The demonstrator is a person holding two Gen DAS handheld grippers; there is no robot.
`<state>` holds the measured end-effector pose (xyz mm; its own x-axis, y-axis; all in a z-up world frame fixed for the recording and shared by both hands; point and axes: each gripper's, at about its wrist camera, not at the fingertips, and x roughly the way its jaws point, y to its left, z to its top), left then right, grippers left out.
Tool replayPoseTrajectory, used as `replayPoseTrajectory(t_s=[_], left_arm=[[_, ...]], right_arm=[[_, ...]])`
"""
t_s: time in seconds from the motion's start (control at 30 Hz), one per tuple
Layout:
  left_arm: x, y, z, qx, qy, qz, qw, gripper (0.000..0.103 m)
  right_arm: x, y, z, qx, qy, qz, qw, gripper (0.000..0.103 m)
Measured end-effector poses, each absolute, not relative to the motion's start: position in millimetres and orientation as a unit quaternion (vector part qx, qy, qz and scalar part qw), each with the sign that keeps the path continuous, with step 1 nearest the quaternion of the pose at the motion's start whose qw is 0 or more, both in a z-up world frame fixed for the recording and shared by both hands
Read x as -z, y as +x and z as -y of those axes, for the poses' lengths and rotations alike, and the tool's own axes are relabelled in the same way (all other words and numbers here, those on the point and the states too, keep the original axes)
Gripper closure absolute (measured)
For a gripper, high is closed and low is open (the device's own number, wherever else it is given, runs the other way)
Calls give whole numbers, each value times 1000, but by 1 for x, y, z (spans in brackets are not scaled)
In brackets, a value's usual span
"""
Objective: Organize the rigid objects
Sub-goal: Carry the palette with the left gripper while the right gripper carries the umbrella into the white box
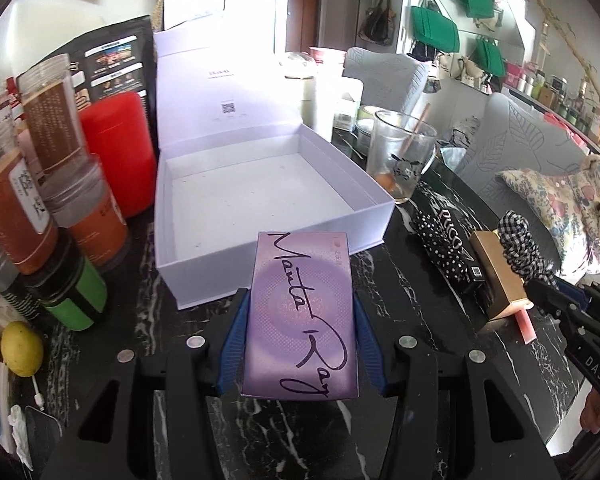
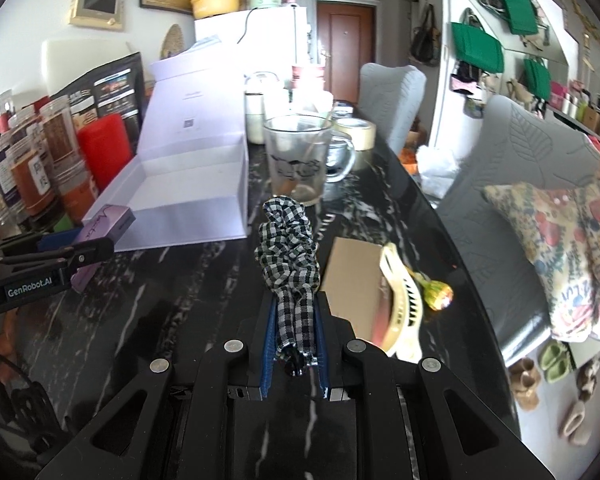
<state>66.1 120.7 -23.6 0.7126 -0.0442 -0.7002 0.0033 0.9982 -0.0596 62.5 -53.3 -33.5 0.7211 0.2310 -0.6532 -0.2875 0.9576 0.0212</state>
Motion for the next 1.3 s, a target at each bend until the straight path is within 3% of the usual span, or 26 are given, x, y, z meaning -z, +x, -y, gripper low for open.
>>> replayPoseTrajectory(t_s=[1.3], left_arm=[[-38, 164, -174, -5, -46, -344, 938, 53]], right_arm=[[-14, 171, -41, -209, -64, -330, 918, 86]])
